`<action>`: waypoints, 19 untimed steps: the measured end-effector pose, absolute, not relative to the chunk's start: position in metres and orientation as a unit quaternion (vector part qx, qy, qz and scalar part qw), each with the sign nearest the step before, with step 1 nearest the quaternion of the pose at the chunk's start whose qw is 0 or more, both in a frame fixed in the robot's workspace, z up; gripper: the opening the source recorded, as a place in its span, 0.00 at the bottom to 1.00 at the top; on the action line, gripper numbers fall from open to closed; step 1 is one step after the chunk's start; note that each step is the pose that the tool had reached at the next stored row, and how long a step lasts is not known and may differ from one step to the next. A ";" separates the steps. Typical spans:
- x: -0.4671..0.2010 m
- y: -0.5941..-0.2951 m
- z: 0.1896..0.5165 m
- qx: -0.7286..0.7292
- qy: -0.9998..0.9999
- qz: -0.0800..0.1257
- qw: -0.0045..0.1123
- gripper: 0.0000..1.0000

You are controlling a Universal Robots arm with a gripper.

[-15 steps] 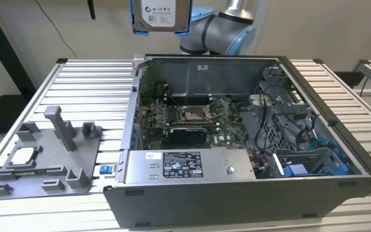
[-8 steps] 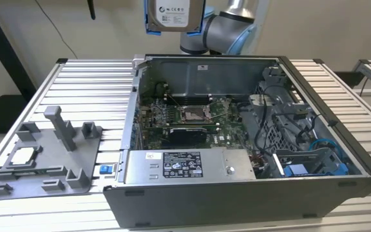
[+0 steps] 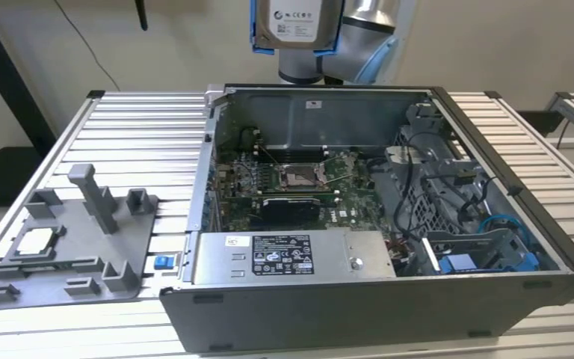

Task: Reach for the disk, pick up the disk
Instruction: 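Pick up the disk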

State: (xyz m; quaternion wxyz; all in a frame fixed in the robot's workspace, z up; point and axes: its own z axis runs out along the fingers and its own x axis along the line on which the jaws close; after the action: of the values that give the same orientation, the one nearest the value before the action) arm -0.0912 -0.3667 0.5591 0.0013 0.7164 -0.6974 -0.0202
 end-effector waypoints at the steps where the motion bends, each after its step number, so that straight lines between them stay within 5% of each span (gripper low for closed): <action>1: -0.087 -0.367 0.559 0.716 -0.697 -0.020 0.001 0.00; 19: -0.044 -0.367 0.559 0.716 -0.697 -0.020 0.001 0.00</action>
State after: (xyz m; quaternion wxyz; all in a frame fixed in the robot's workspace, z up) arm -0.0438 -0.3667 0.5591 0.0013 0.7164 -0.6974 -0.0203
